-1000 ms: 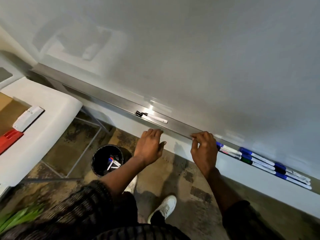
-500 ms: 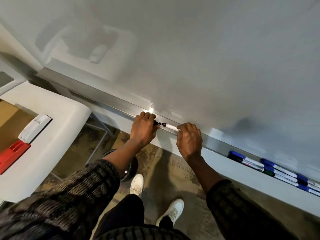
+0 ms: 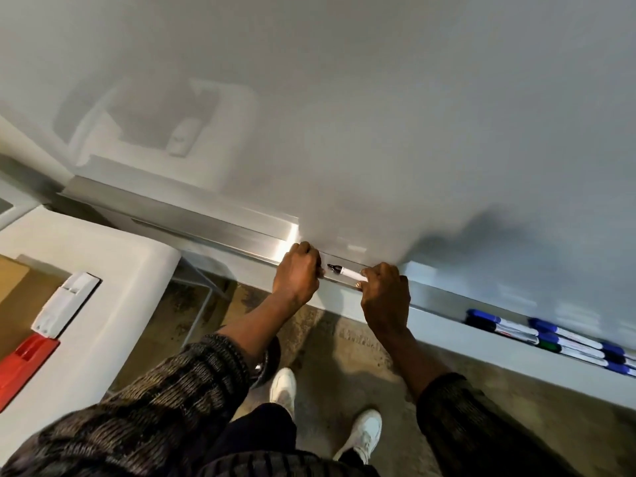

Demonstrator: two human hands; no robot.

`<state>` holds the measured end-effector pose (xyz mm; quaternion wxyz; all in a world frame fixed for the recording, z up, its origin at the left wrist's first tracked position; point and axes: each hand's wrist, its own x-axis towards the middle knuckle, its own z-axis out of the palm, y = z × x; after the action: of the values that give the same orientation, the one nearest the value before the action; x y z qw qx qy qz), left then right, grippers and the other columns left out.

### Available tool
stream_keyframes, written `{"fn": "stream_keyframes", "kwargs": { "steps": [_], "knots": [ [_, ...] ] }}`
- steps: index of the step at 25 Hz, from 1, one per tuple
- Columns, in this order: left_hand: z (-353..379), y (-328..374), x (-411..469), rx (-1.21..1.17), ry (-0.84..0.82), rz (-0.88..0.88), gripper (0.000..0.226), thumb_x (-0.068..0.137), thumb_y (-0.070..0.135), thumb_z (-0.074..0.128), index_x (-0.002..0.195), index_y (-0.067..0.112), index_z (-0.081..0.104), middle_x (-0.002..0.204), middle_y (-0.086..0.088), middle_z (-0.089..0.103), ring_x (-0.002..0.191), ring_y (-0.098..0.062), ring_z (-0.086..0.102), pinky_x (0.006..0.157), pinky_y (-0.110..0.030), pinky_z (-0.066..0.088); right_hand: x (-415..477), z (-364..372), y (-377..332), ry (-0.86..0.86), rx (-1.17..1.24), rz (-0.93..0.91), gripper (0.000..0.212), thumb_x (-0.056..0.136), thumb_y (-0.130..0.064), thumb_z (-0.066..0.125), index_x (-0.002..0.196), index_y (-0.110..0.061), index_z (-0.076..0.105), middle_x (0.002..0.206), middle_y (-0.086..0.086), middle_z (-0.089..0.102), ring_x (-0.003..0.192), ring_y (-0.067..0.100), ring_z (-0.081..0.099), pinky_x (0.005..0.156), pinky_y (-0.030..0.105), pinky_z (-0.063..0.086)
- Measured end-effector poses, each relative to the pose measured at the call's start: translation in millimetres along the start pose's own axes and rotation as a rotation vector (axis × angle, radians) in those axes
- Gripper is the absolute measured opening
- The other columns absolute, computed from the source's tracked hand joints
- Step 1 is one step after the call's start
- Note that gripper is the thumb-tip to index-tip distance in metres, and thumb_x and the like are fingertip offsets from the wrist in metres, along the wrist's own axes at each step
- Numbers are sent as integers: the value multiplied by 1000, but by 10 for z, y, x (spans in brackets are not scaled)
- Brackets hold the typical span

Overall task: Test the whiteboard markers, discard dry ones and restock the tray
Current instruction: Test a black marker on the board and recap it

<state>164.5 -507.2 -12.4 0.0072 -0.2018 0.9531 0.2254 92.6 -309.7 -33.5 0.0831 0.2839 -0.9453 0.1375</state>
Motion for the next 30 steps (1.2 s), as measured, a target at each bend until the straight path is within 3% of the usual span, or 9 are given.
{"fn": "stream_keyframes", "kwargs": {
  "steps": [3, 6, 10, 14, 17, 20, 23, 25, 30],
  "knots": [
    [21, -16, -11, -134, 81, -94, 10, 96, 13, 74, 102, 14, 66, 102, -3, 68, 88, -23, 63, 71, -42, 57, -115, -86, 70, 45, 55, -2, 14, 87, -9, 80, 100, -12, 74, 93, 6, 69, 86, 34, 64, 67, 41, 48],
    [27, 63, -108, -281, 199, -161, 9, 104, 20, 66, 109, 14, 61, 96, 1, 70, 81, -18, 60, 67, -33, 45, -359, -296, 168, 116, 275, 178, 17, 89, -11, 80, 103, -19, 73, 96, -1, 72, 84, 25, 64, 65, 30, 47],
    [65, 240, -264, -425, 297, -78, 12, 100, 12, 73, 108, 13, 64, 97, -1, 79, 89, -19, 74, 70, -36, 58, -589, -499, 266, 167, 410, 301, 16, 89, -12, 81, 101, -19, 72, 88, -6, 71, 75, 15, 64, 64, 23, 47],
    [15, 468, -344, -546, 269, -39, 19, 96, 14, 81, 114, 13, 77, 103, 1, 82, 94, -11, 77, 82, -24, 59, -632, -825, 224, 223, 536, 461, 13, 93, -17, 78, 105, -21, 74, 96, -8, 76, 84, 12, 71, 71, 26, 59],
    [-88, 634, -348, -555, 239, 27, 12, 97, 20, 81, 109, 21, 80, 96, 11, 81, 84, -5, 75, 75, -10, 52, -601, -1133, 156, 392, 561, 337, 19, 93, -14, 74, 112, -15, 75, 103, -9, 76, 90, 5, 72, 76, 20, 62],
    [-244, 842, -374, -602, 206, 104, 23, 101, 15, 75, 96, 37, 71, 77, 17, 75, 67, -8, 72, 64, -22, 55, -560, -1494, 23, 528, 715, 411, 25, 92, -5, 75, 108, -24, 76, 95, -16, 76, 84, 9, 72, 68, 24, 61],
    [-409, 1057, -409, -635, 193, 177, 31, 102, 13, 71, 94, 42, 65, 77, 14, 74, 62, -12, 72, 65, -34, 60, -451, -1879, -78, 608, 990, 610, 27, 88, -11, 81, 94, -36, 79, 80, -5, 75, 70, 18, 69, 62, 33, 61],
    [-570, 1208, -404, -658, 226, 230, 33, 101, 14, 72, 98, 46, 64, 79, 13, 74, 63, -12, 73, 65, -38, 62, -328, -2194, -75, 664, 1167, 657, 21, 82, -8, 86, 87, -28, 82, 73, 3, 74, 64, 26, 66, 55, 29, 59],
    [-1052, 1680, -473, -665, 484, 343, 28, 93, 16, 83, 113, 34, 74, 93, 19, 76, 82, -1, 76, 74, -30, 63, -89, -3028, -3, 646, 1430, 495, 6, 86, -4, 79, 84, -10, 79, 70, 21, 68, 56, 30, 61, 57, 40, 54]
  ]
}}
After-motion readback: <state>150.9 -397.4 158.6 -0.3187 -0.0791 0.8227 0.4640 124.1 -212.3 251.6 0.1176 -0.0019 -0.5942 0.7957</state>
